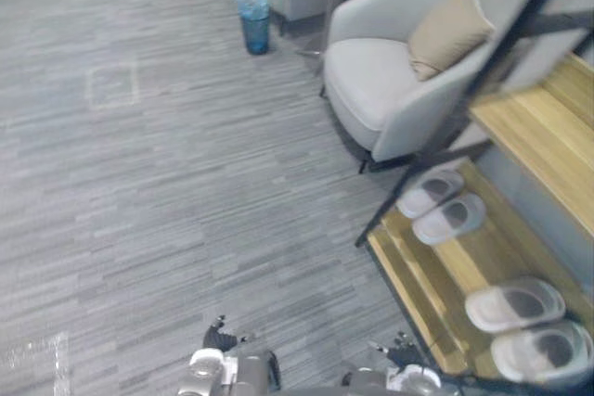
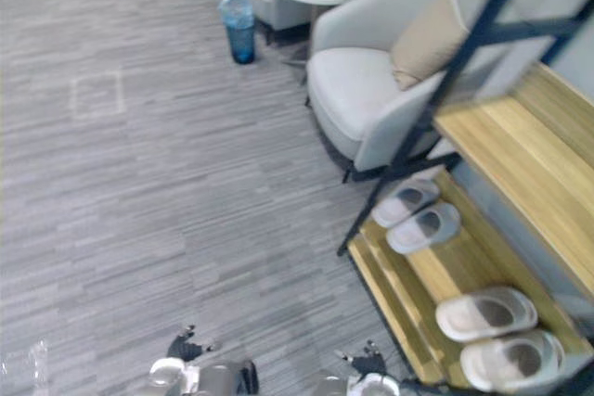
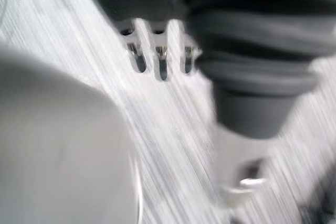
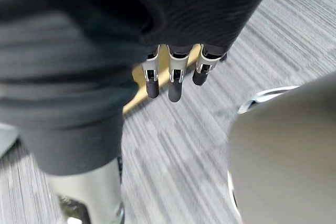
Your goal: Organize the slippers on the shoe rack
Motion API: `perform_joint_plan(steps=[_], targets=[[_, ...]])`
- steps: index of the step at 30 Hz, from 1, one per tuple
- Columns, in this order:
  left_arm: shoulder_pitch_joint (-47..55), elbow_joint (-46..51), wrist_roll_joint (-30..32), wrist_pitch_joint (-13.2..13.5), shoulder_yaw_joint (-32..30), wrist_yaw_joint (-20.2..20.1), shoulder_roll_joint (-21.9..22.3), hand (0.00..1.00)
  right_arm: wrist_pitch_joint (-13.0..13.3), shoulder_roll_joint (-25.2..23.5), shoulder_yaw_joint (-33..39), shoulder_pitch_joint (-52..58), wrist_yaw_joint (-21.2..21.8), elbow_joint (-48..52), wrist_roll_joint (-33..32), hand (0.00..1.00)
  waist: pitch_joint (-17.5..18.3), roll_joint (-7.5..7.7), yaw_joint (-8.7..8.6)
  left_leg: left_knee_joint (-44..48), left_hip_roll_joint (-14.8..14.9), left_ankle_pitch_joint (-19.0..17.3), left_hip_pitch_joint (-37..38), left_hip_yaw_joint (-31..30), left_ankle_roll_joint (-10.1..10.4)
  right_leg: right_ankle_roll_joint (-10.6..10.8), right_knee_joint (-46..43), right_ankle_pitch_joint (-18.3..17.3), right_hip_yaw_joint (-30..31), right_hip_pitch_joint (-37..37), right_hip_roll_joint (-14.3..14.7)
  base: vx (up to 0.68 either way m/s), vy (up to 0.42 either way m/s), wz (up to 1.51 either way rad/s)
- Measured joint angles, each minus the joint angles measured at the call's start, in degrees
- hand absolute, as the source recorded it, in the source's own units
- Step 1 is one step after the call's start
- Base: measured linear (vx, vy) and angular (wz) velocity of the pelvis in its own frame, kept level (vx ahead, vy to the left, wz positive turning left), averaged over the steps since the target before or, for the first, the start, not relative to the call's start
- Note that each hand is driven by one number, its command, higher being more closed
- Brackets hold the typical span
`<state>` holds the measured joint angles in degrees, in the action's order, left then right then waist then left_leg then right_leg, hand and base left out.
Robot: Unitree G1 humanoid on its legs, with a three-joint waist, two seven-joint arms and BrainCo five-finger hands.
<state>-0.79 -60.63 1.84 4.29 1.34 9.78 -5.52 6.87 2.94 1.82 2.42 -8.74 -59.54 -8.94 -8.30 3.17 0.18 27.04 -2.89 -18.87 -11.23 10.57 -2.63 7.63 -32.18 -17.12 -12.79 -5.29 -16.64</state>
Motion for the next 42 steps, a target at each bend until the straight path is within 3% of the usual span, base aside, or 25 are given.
perform_joint_plan(steps=[2,4,6,7,9,10,11,13,15,17,19,21,22,23,24,28,30,32,34,35,38,39,40,41,42], targets=[[-0.13,-0.98,-0.87,-0.17,0.98,-0.01,-0.05,0.0,0.02,0.68,-0.15,-0.74,0.25,0.1,0.04,0.0,-0.54,-0.8,-0.42,-1.65,-1.21,0.33,3.13,-1.58,-0.91,-1.46,-11.12,-0.82,5.31,-3.88,1.5,0.25,0.173,0.52],[-0.13,-1.05,-1.0,-0.2,1.33,0.0,-0.1,0.0,0.03,0.69,-0.6,-1.04,0.26,-0.07,0.06,0.0,-0.32,-0.9,-0.4,-5.02,-1.81,0.87,6.01,-3.53,-1.54,-1.25,-13.44,-2.66,8.58,-6.63,5.99,0.29,0.081,0.51],[-0.44,-1.51,-1.15,-0.2,2.51,-0.07,0.12,0.0,0.11,1.21,-1.69,-1.7,0.37,-0.16,0.06,0.0,-0.28,-1.21,-0.72,-11.96,-1.89,2.84,9.84,-6.82,-1.38,-2.14,-5.45,-3.05,8.04,-11.53,12.02,0.32,0.021,0.56],[-0.55,-1.56,-1.15,-0.21,2.55,-0.08,0.21,0.0,0.16,1.21,-1.96,-1.85,0.4,-0.14,-0.03,0.0,-0.32,-1.27,-0.82,-13.11,-1.88,3.2,10.64,-7.47,-1.28,-2.45,-3.45,-2.8,8.17,-12.42,13.04,0.38,-0.015,0.67],[-0.66,-1.91,-1.13,-0.23,2.59,-0.16,0.62,0.0,0.43,1.38,-2.06,-2.53,0.38,0.01,-0.08,0.0,-0.66,-1.77,-2.06,-17.42,-1.35,3.83,14.99,-12.01,-0.56,-4.38,8.83,4.19,9.93,-15.07,17.41,0.44,-0.052,0.89],[-0.57,-2.0,-1.06,-0.22,2.59,-0.2,0.64,0.0,0.42,1.38,-2.01,-2.52,0.35,0.04,-0.12,0.0,-0.69,-1.72,-2.27,-17.47,-1.41,3.83,15.77,-12.81,-0.33,-5.51,10.33,6.9,10.19,-14.83,17.51,0.48,-0.091,1.23],[-0.17,-2.6,-0.87,-0.18,2.47,-0.43,1.43,0.0,0.38,1.81,-1.8,-2.5,0.22,-0.03,-0.02,0.0,-0.1,-1.94,-3.05,-16.53,-0.93,3.11,17.9,-16.02,0.93,-9.91,11.15,11.13,8.77,-13.2,17.33,0.52,-0.115,1.06],[-0.07,-2.41,-0.81,0.02,1.48,-0.89,2.69,0.0,0.12,1.85,-1.11,-2.89,0.21,-0.32,0.07,0.0,0.91,-3.52,-1.89,-12.55,0.02,3.94,16.38,-15.58,3.42,-11.3,11.38,10.16,6.75,-11.26,16.98,0.62,-0.143,0.86],[-0.09,-0.83,-0.82,-0.02,-3.05,-1.12,4.67,0.0,-0.36,1.64,-1.49,-2.96,0.22,0.15,0.06,0.0,0.06,-4.42,-1.68,9.32,1.64,7.64,7.93,-9.91,9.41,-12.08,15.2,8.93,5.47,-4.56,16.34,0.43,-0.095,0.75],[-0.14,0.99,-0.85,0.05,-4.73,-1.1,4.55,0.0,-0.63,0.92,-2.55,-2.76,0.08,0.18,0.01,0.0,-0.72,-3.95,-0.7,23.71,8.91,4.59,2.26,-0.26,6.99,-12.86,18.08,7.2,3.24,3.48,16.71,0.43,-0.079,0.58],[-0.24,2.02,-0.85,0.17,-4.39,-1.13,4.75,0.0,-0.6,0.2,-2.41,-2.58,-0.2,0.37,-0.08,0.0,-0.7,-2.97,0.13,21.18,11.61,2.75,-1.79,3.63,6.16,-12.86,20.23,6.95,1.01,7.41,15.96,0.39,-0.067,0.51],[-0.39,2.68,-0.85,0.37,-3.98,-1.12,4.9,0.0,-0.6,-0.4,-1.94,-2.66,-0.28,0.45,-0.12,0.0,-0.45,-2.25,0.24,11.45,10.46,2.84,-5.42,5.28,6.04,-10.87,22.99,5.3,-0.6,10.01,14.33,0.35,-0.013,0.44],[-0.83,2.49,-0.86,0.34,-2.95,-1.06,5.39,0.0,-0.8,0.01,-1.67,-2.42,-0.28,-0.08,-0.11,0.0,-0.03,-3.76,0.3,-1.84,9.15,7.17,-7.31,4.87,6.48,-9.26,26.02,4.13,-2.36,12.23,14.41,0.25,0.014,0.32],[-0.69,2.29,-0.85,0.31,-2.32,-1.08,5.42,0.0,-0.9,0.15,-1.5,-2.33,-0.28,-0.13,-0.1,0.0,0.31,-4.4,0.33,-5.86,8.89,9.3,-7.61,4.5,6.43,-8.99,26.73,3.99,-2.49,12.75,14.66,0.43,0.133,0.28],[-0.69,1.44,-0.84,0.32,-1.93,-1.02,5.4,0.0,-1.0,0.71,-1.38,-2.39,-0.33,-0.31,-0.07,0.0,0.54,-5.34,0.78,-10.92,8.03,17.83,-7.54,3.39,3.78,-7.27,27.51,2.76,-2.35,14.42,15.02,0.32,0.15,0.1],[-1.29,0.16,-0.32,0.28,-1.41,-1.0,4.24,0.0,-1.26,0.32,-1.4,-2.48,-0.3,-2.95,0.12,0.0,1.25,-2.47,0.18,-10.88,2.87,13.19,-5.6,2.57,0.65,-3.86,16.49,0.23,-0.2,11.94,9.72,0.42,0.169,0.39],[-1.95,-0.68,0.36,0.05,0.35,-0.92,3.28,0.0,-1.38,0.34,-0.41,-2.68,-0.19,-2.36,0.48,0.0,0.28,-0.54,-0.58,-12.69,-0.67,10.73,0.28,-0.01,-0.25,-2.54,-13.3,1.96,6.46,0.76,6.21,0.54,0.185,0.56],[-1.97,-2.04,0.37,-0.13,2.44,-0.9,2.04,0.0,-1.15,0.06,-0.32,-2.89,-0.15,-2.29,1.54,0.0,0.05,-0.02,-0.88,-14.4,-1.33,9.26,5.77,-1.44,-0.31,-3.18,-22.36,-0.39,8.29,-3.96,7.15,0.57,0.09,0.52],[-1.95,-2.69,0.39,-0.18,2.4,-0.79,1.79,0.0,-0.74,0.51,-1.17,-2.95,-0.1,-2.26,2.18,0.0,-0.15,-0.58,-1.1,-17.43,-0.75,8.52,11.0,-2.51,-0.29,-4.81,-19.88,-2.33,8.16,-7.52,9.44,0.42,0.013,0.28],[-2.11,-3.16,0.4,-0.26,2.34,-0.44,1.82,0.0,-0.48,1.02,-2.11,-3.48,-0.01,-2.18,2.21,0.0,-0.12,-1.33,-1.32,-19.79,0.59,8.02,13.63,-3.67,-0.35,-5.26,-12.51,-2.85,8.22,-10.74,12.46,0.47,-0.04,0.24],[-2.73,-3.12,0.98,-0.24,2.49,-0.01,1.82,0.0,0.03,1.29,-2.36,-4.33,0.12,-2.29,2.14,0.0,-0.53,-1.81,-2.83,-23.14,2.54,6.65,17.12,-5.98,0.62,-3.98,10.48,4.59,8.73,-14.72,16.81,0.46,-0.059,0.41],[-2.75,-3.18,1.59,-0.29,2.46,-0.06,1.84,0.0,0.43,1.12,-2.16,-4.61,0.12,-2.27,2.0,0.0,-0.57,-1.45,-4.21,-24.92,2.46,6.15,19.37,-7.95,1.21,-4.9,18.61,15.13,9.24,-14.58,16.76,0.69,-0.165,0.62],[-2.76,-3.26,2.16,-0.3,2.34,-0.07,2.17,0.0,0.39,1.39,-2.05,-4.8,0.1,-2.47,2.08,0.0,-0.35,-1.6,-4.85,-25.23,3.48,5.84,20.9,-9.34,1.45,-8.31,19.29,18.74,9.99,-13.37,17.85,0.59,-0.149,0.48],[-2.74,-3.27,2.36,-0.26,2.18,-0.09,2.4,0.0,0.34,1.48,-2.03,-4.96,0.1,-2.6,2.14,0.0,-0.47,-2.09,-4.53,-24.75,4.04,5.82,21.09,-9.5,1.55,-8.51,18.77,18.46,10.05,-12.67,18.02,0.7,-0.184,0.22],[-3.19,-3.4,2.94,-0.09,1.25,-0.25,2.96,0.0,0.32,0.63,-0.73,-5.12,0.17,-2.72,2.06,0.0,-0.85,-2.32,-3.55,-20.15,3.65,5.92,20.15,-10.3,1.72,-9.58,13.52,14.59,9.59,-12.97,17.29,0.53,-0.128,0.19]])
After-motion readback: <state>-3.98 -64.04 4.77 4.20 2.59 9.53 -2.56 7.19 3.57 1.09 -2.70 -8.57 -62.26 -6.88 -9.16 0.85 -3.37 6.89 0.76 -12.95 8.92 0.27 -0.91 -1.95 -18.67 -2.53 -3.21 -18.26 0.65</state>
